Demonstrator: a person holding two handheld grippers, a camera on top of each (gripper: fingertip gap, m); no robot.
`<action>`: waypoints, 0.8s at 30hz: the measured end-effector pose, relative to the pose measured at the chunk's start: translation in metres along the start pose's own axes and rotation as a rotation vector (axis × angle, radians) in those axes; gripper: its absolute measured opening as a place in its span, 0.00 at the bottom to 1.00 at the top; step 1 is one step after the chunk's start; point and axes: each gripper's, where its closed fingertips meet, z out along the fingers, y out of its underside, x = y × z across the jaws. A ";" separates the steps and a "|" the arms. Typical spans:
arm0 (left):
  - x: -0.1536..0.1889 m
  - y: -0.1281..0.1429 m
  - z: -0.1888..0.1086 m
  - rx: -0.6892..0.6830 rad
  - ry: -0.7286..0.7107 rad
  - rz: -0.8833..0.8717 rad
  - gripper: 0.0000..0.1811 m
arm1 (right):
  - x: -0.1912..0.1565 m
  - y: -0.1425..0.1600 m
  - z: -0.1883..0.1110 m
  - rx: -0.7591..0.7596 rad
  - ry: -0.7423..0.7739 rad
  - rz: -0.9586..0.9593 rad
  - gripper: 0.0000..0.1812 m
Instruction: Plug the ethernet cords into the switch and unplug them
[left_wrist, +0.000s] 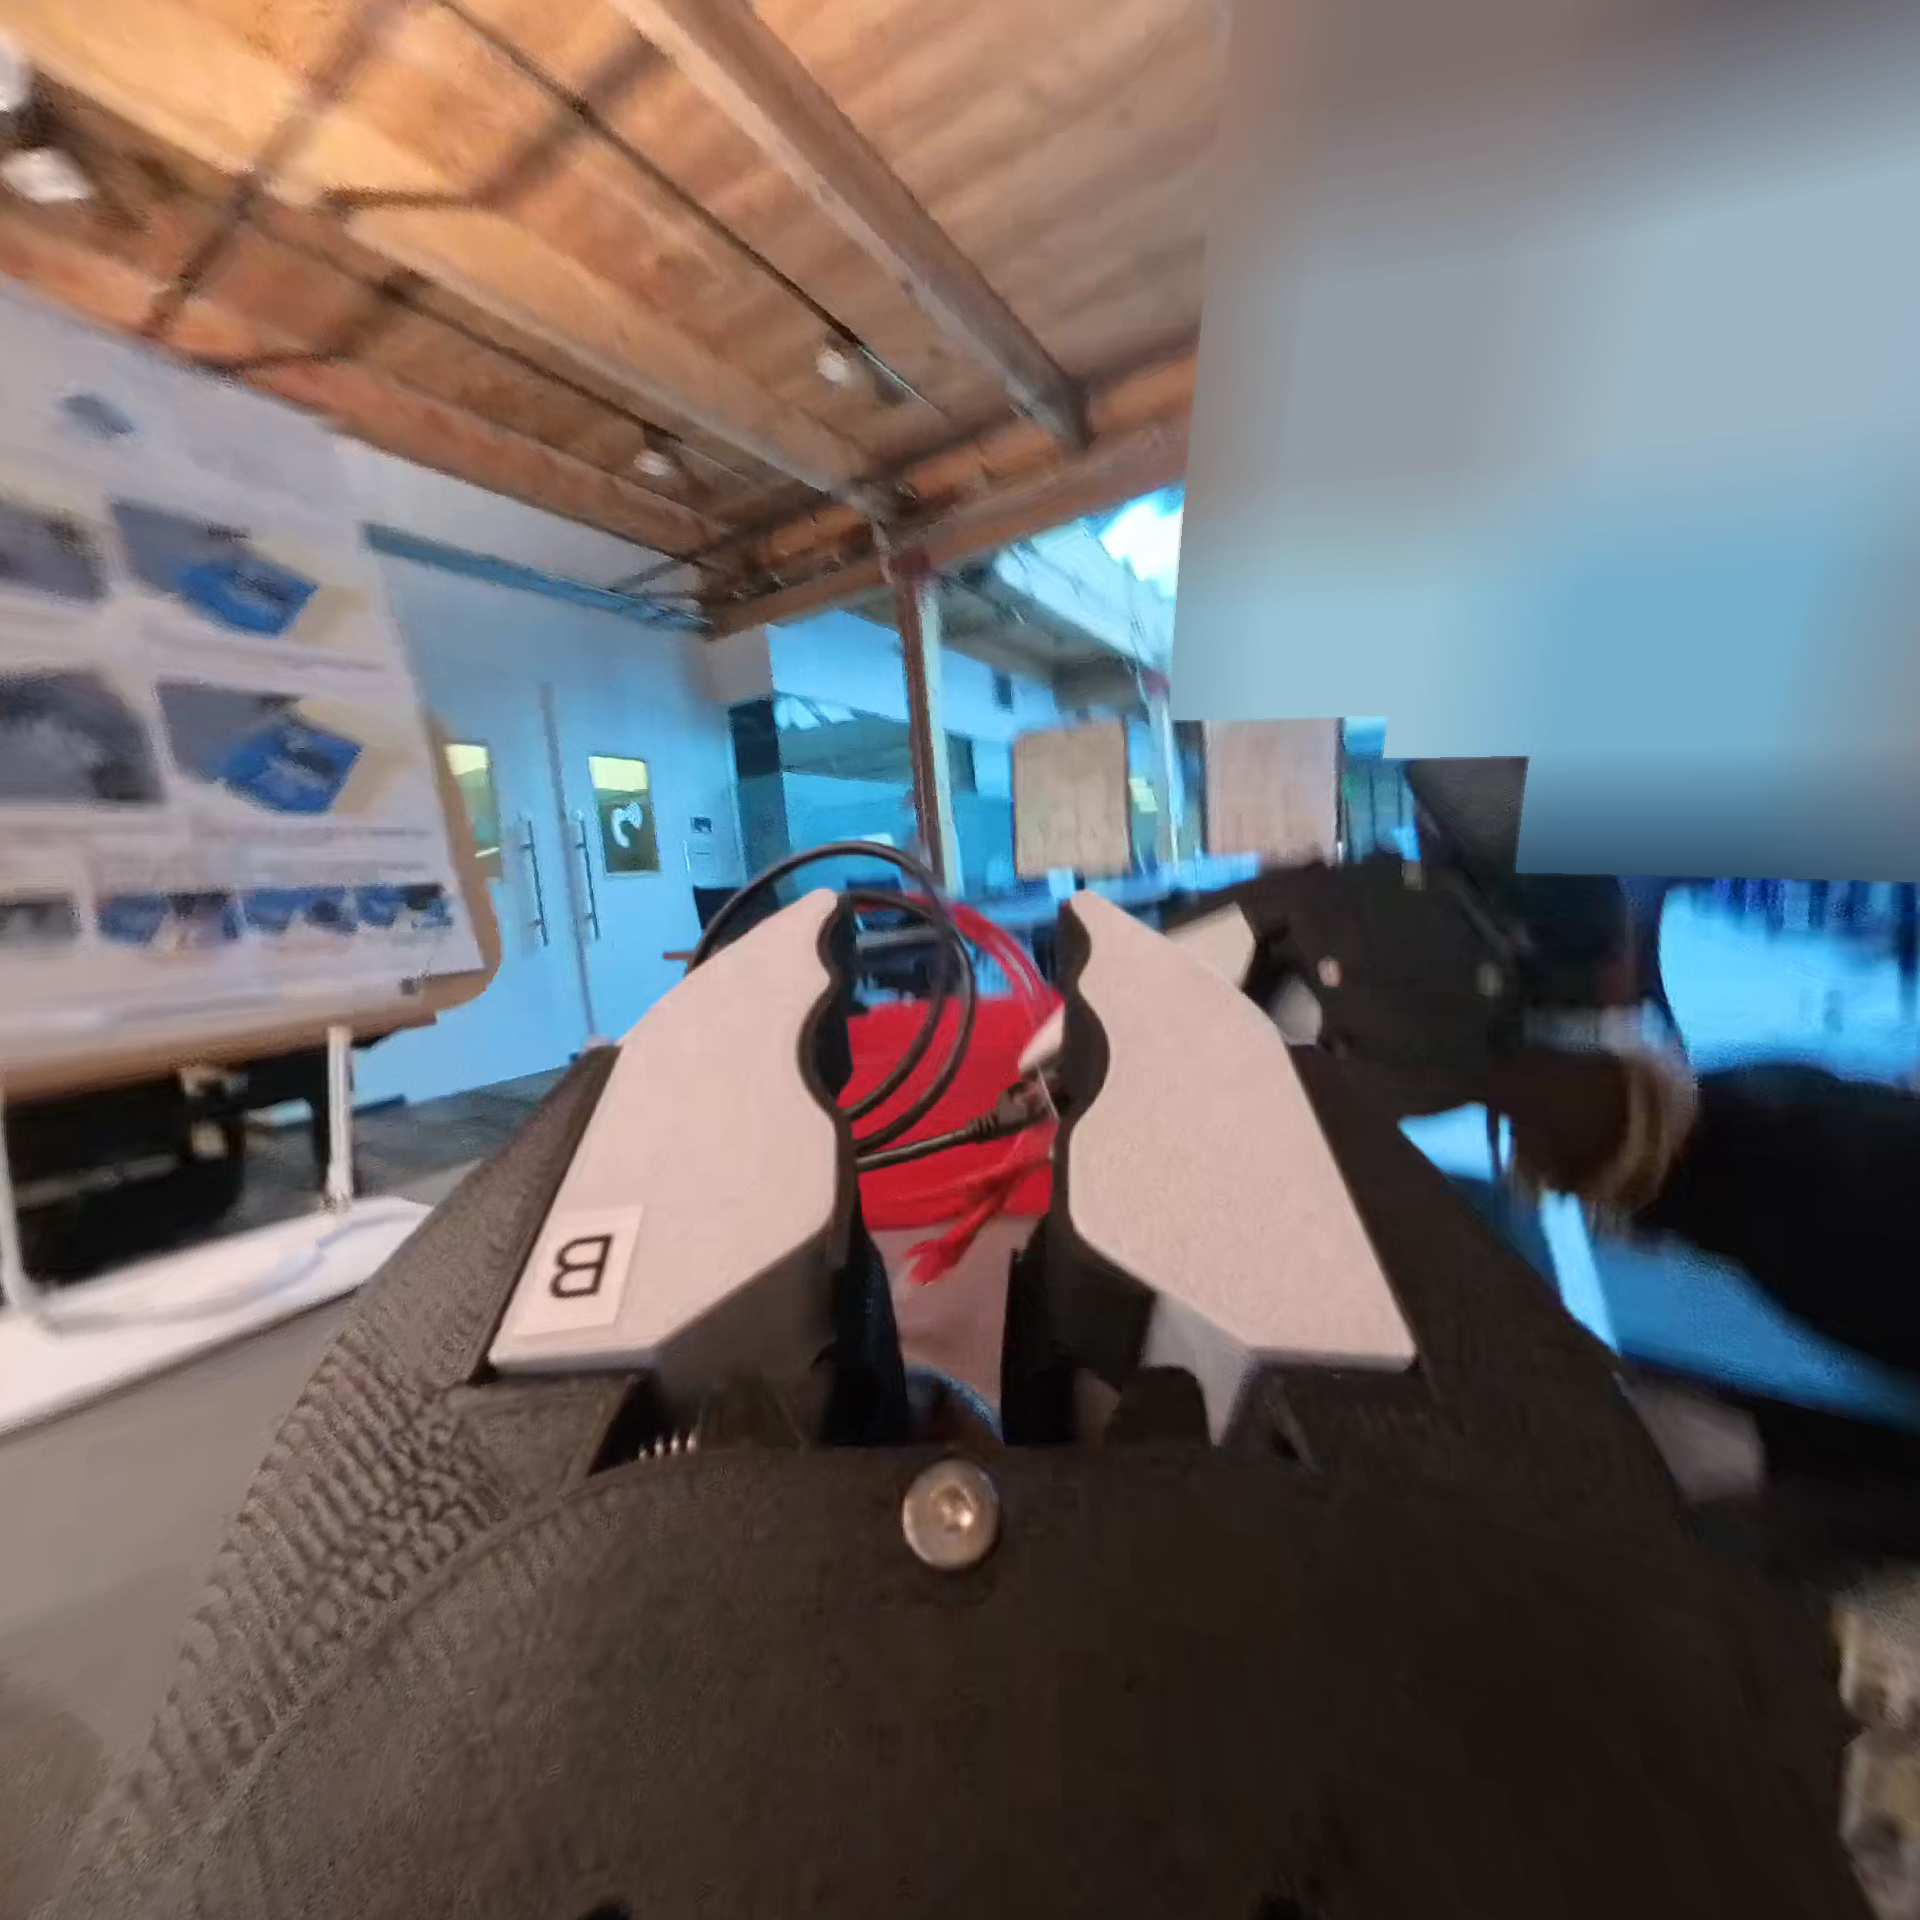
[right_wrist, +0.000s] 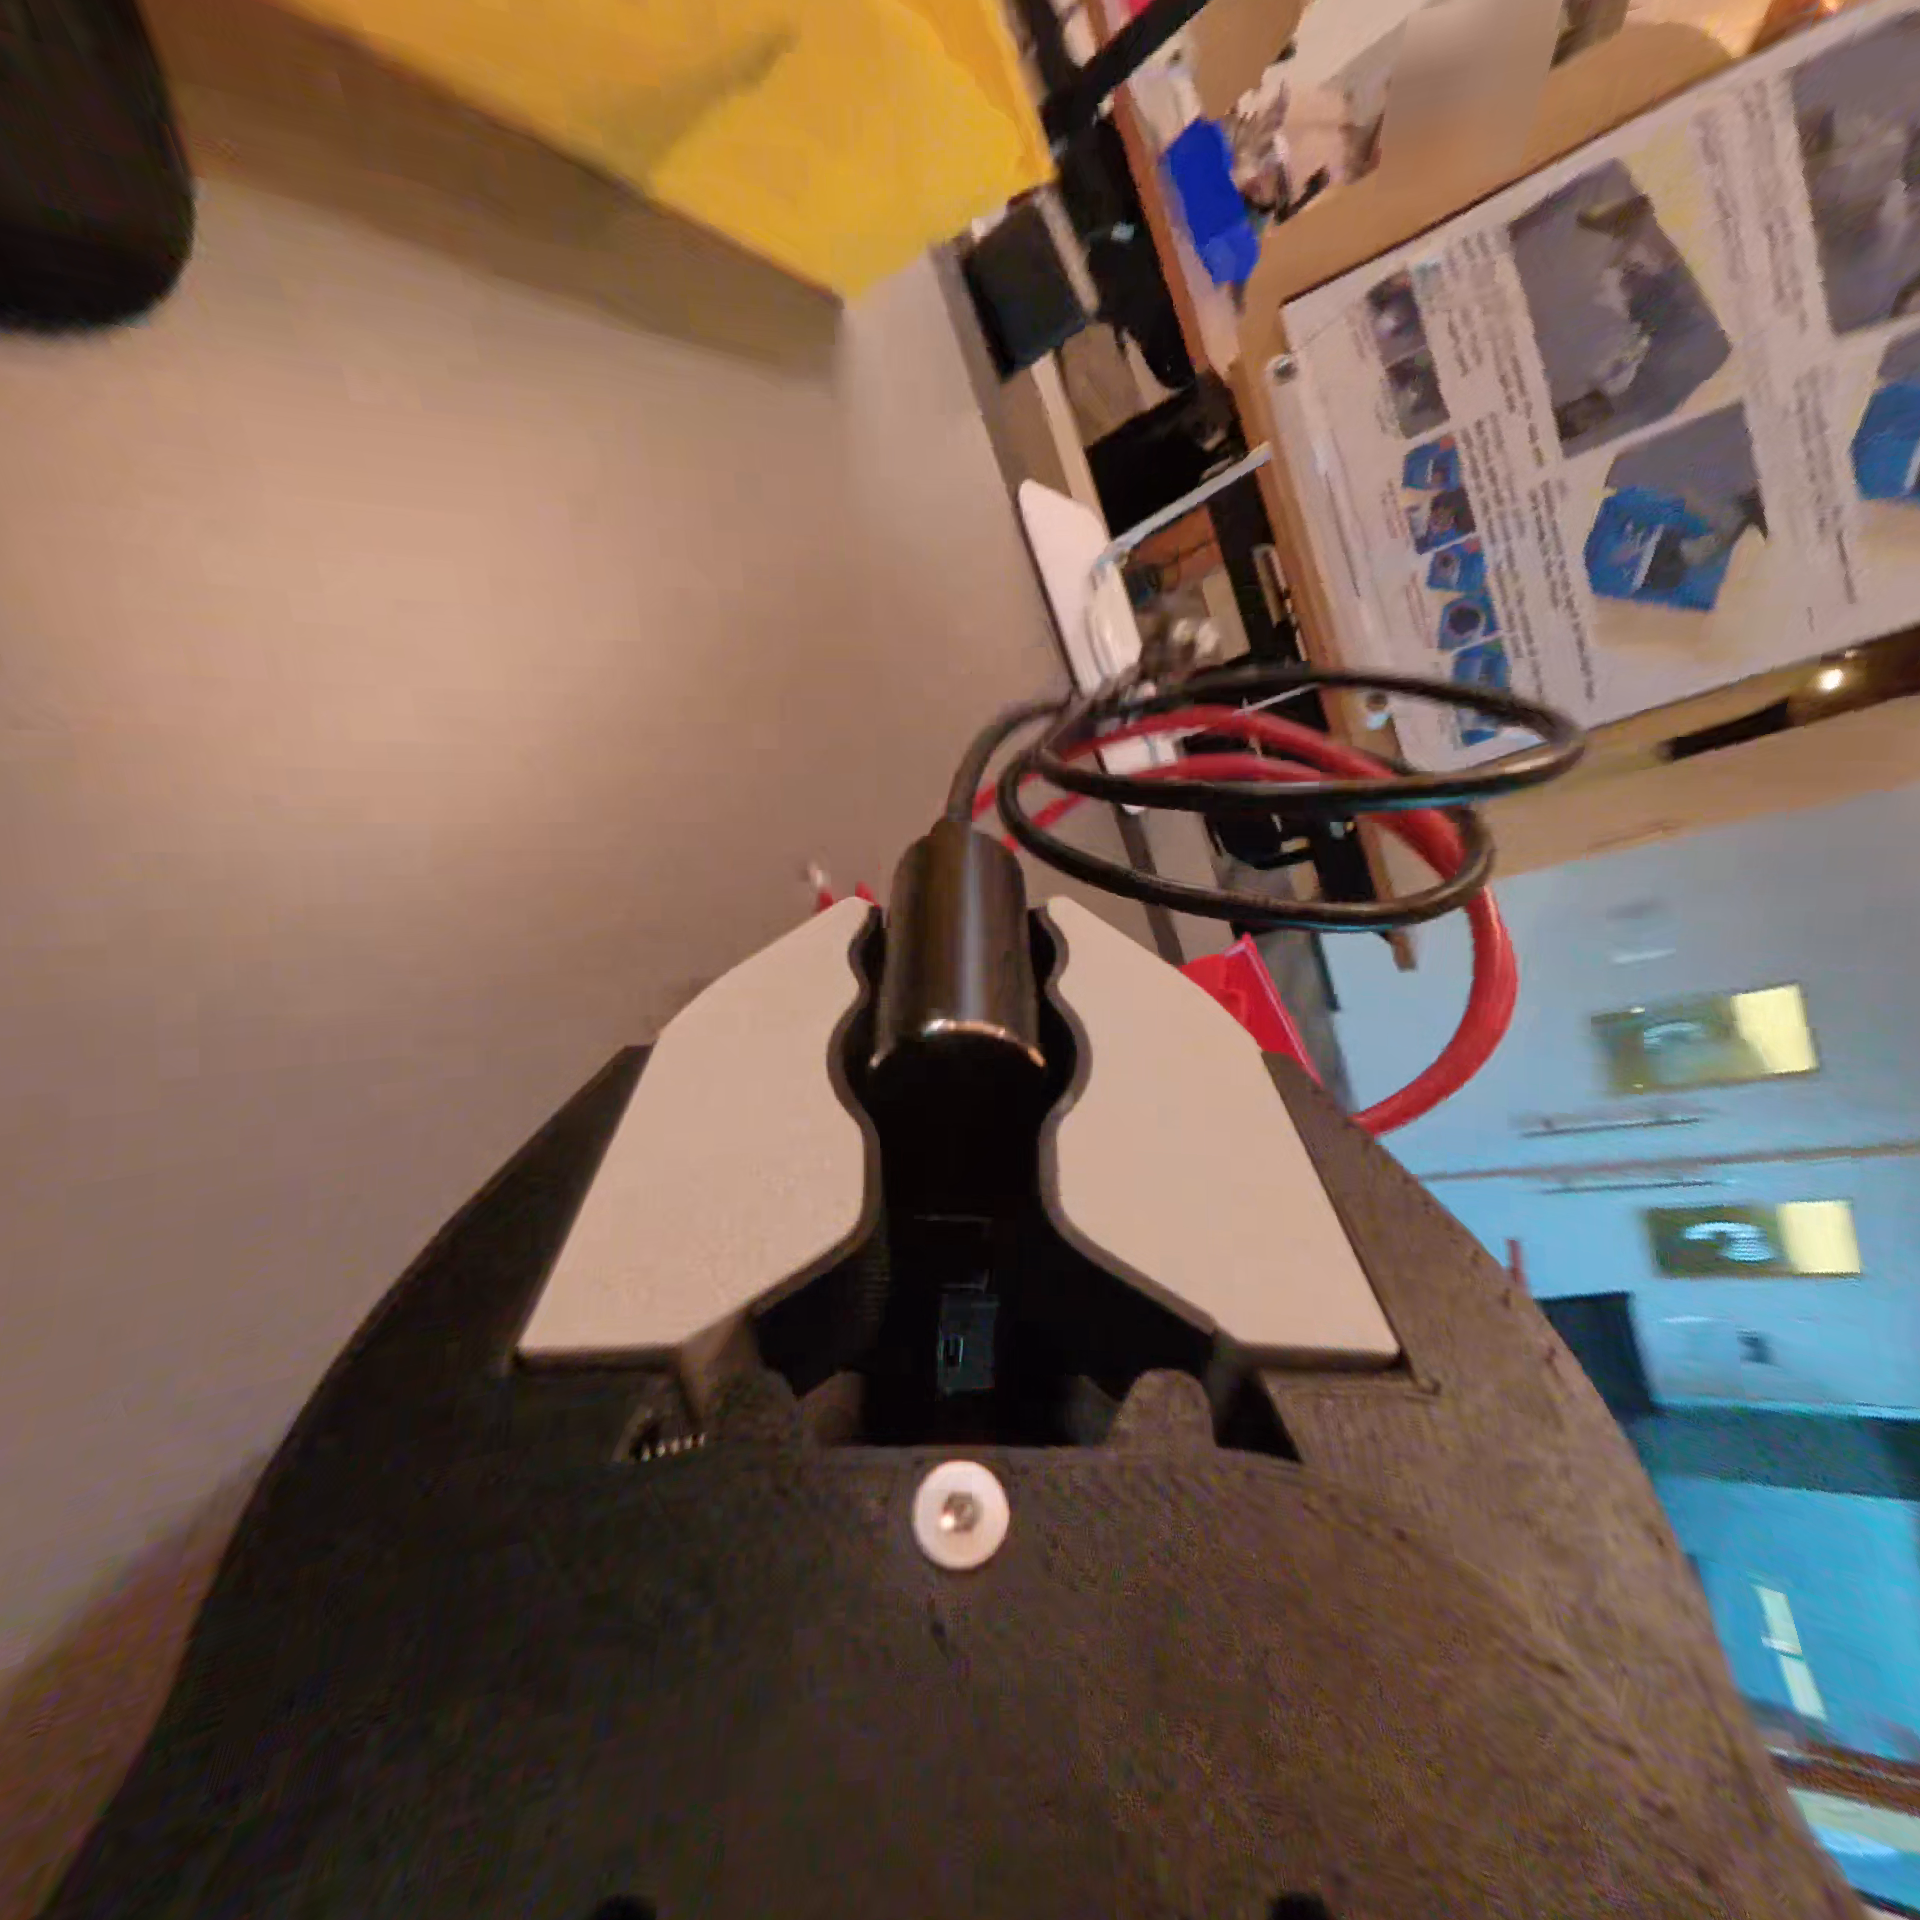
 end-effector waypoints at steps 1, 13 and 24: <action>0.011 0.010 0.002 -0.080 0.065 0.114 0.20 | -0.007 0.001 0.000 -0.032 -0.010 -0.047 0.14; 0.051 0.126 0.018 -0.641 0.416 0.968 0.28 | -0.053 -0.022 -0.025 -0.011 -0.095 -0.392 0.14; 0.054 0.098 0.021 -0.470 0.348 0.797 0.07 | -0.029 -0.059 -0.059 0.231 0.058 -0.385 0.26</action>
